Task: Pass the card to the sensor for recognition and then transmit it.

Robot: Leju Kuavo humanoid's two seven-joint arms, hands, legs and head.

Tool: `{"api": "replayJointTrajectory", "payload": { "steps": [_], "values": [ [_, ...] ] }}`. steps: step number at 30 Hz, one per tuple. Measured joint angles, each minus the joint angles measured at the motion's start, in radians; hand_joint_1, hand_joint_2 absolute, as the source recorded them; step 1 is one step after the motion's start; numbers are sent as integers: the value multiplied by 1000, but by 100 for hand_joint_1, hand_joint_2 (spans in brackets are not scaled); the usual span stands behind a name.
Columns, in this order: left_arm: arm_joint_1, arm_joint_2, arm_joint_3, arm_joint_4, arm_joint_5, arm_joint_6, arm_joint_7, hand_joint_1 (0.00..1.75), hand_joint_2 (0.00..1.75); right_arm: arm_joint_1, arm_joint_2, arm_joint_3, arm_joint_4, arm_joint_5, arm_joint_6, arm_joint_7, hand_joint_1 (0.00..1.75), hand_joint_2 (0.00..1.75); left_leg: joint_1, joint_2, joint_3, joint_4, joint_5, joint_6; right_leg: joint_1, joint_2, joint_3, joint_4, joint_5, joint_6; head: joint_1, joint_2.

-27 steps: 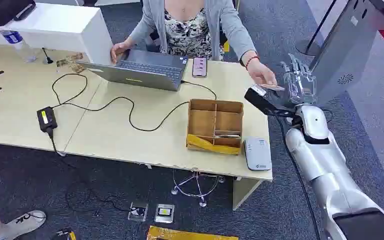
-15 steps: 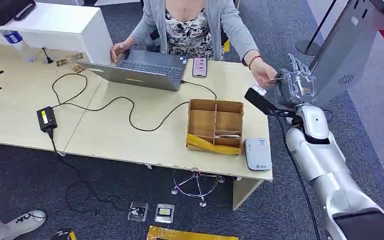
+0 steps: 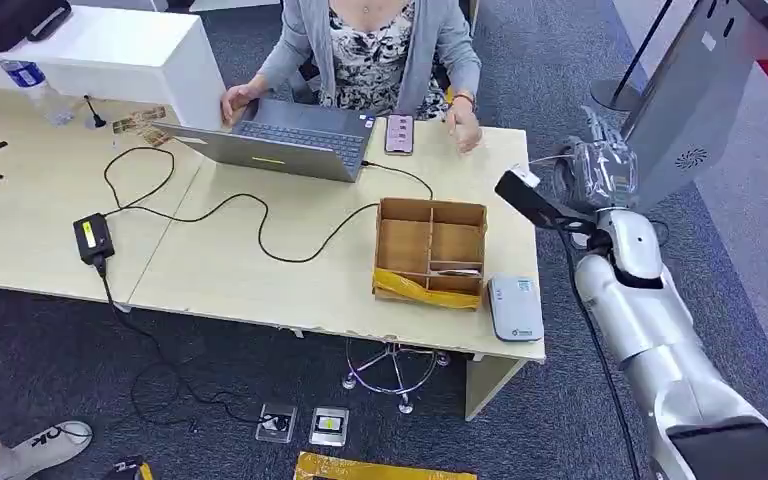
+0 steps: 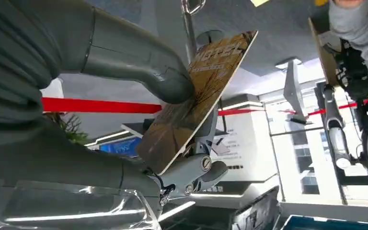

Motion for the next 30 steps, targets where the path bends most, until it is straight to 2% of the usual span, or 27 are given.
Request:
{"api": "replayJointTrajectory", "payload": {
  "steps": [9,18,30],
  "values": [
    [1,-1,0,0,18,19,27,0,0,70,-49,-33,9,-47,-3,8,175,175,0,0,0,1,0,0,0,0,0,0,0,0,0,0],
    [2,0,0,0,21,19,23,0,0,131,-111,-61,24,-53,-9,8,175,175,0,0,0,1,0,0,0,0,0,0,0,0,0,0],
    [2,0,0,1,23,14,3,0,0,194,-134,-75,19,-56,10,7,175,175,0,0,0,1,0,0,0,0,0,0,0,0,0,0]
  ]
}}
